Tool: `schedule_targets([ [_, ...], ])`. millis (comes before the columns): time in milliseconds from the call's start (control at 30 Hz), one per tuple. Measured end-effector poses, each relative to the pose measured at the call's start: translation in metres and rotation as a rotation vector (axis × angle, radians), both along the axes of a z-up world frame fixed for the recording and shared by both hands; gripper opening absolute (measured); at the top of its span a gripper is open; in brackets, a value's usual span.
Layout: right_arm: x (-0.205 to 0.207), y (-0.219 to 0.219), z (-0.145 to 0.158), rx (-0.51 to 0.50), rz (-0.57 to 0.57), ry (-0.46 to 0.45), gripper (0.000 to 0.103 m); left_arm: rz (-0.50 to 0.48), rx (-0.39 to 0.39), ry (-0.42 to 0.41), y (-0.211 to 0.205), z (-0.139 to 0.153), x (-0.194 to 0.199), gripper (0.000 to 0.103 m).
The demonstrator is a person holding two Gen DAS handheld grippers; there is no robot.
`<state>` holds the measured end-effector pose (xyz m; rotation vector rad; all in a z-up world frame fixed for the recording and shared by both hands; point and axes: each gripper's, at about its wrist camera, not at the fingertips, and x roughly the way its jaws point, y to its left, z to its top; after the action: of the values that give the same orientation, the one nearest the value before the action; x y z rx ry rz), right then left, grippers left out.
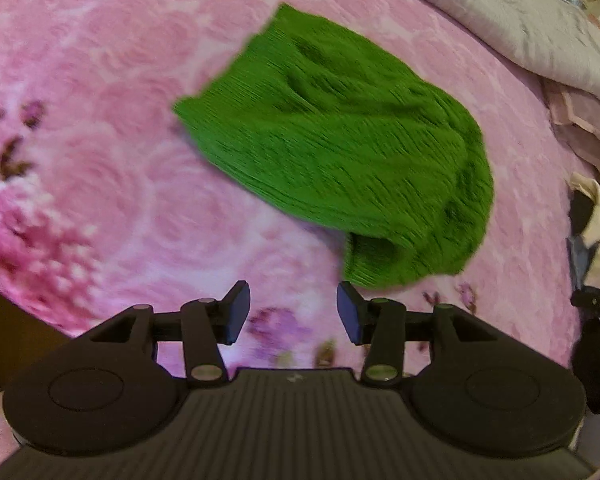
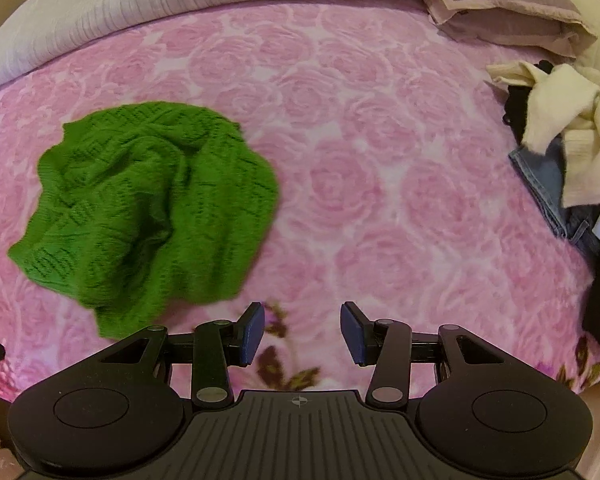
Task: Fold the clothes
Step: 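Grasp the hem of the green vest with the left gripper, then pull the vest hem with the left gripper to spread it out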
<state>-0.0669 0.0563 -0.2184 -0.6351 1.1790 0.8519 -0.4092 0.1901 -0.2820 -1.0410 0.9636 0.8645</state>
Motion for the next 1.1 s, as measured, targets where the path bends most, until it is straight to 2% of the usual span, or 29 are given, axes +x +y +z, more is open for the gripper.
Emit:
schedule_targets([
  [67,0.011,-0.009,-0.01,-0.011,0.005,0.001,0.046,-0.018,-0.011,-0.025,-0.01,-0.017,0.012,0.043],
  [200,0.032,-0.027,-0.031,-0.059,0.006,0.013,0.046,0.007,-0.029,-0.057,-0.021,-0.052,0.035,0.043],
  [433,0.051,-0.051,-0.053,-0.102,0.013,0.018,0.046,0.201,-0.033,-0.177,-0.02,-0.087,0.046,0.05],
  [533,0.057,-0.051,-0.059,-0.092,0.006,0.023,0.046,0.281,-0.041,-0.214,-0.015,-0.096,0.043,0.059],
  [700,0.065,-0.041,-0.068,-0.062,-0.003,0.042,0.046,0.358,-0.076,-0.253,-0.007,-0.115,0.049,0.059],
  [800,0.07,-0.032,-0.073,-0.023,-0.026,0.062,0.046,0.347,-0.065,-0.261,-0.005,-0.119,0.058,0.056],
  [867,0.074,-0.026,-0.075,0.01,-0.048,0.087,0.046,0.336,-0.053,-0.25,-0.005,-0.12,0.063,0.044],
  [900,0.075,-0.023,-0.077,0.022,-0.057,0.098,0.046,0.317,-0.048,-0.253,-0.004,-0.119,0.065,0.021],
  [933,0.076,-0.02,-0.078,0.031,-0.065,0.108,0.046,0.295,-0.045,-0.258,-0.003,-0.117,0.067,0.011],
  [1000,0.078,-0.016,-0.08,0.035,-0.076,0.118,0.046,0.237,-0.018,-0.242,-0.003,-0.109,0.074,0.01],
  [1067,0.079,-0.014,-0.08,0.035,-0.089,0.126,0.046,0.112,0.056,-0.165,-0.007,-0.091,0.088,0.009],
  [1100,0.08,-0.013,-0.08,0.034,-0.095,0.13,0.046,0.072,0.074,-0.159,-0.008,-0.079,0.092,0.009],
])
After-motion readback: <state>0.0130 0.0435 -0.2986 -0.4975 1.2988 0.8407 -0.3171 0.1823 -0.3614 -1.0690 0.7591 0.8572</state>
